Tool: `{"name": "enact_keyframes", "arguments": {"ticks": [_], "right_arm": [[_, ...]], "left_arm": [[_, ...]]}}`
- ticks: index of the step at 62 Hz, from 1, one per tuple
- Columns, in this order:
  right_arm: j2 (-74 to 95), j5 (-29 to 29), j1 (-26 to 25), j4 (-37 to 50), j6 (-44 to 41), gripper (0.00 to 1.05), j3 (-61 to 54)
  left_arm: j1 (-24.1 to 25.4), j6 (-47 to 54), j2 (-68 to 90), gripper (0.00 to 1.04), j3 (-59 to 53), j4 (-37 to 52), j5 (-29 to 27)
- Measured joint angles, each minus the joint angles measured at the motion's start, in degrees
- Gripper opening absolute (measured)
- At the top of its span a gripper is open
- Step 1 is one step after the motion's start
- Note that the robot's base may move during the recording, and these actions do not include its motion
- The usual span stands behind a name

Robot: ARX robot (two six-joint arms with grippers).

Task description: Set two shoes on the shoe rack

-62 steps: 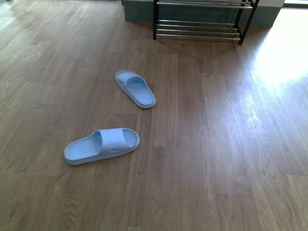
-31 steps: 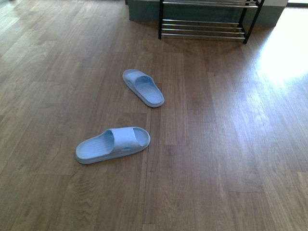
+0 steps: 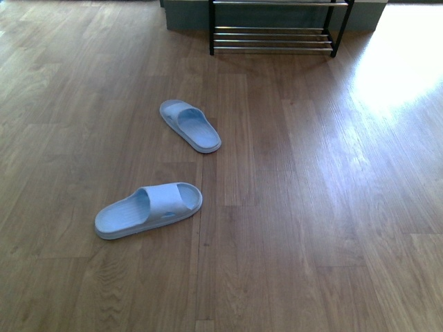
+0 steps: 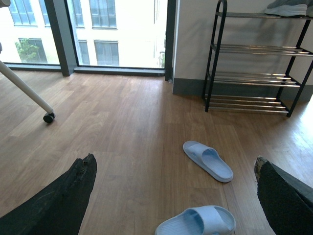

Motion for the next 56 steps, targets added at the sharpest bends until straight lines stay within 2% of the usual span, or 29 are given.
{"name": "enact_keyframes", "arguments": {"ticks": [56], "right_arm": [[-0.02, -0.2, 0.0, 0.0, 0.0, 0.96, 0.0]], "left_arm": [[0.0, 0.0, 0.0, 0.95, 0.0, -0.02, -0.07]]}}
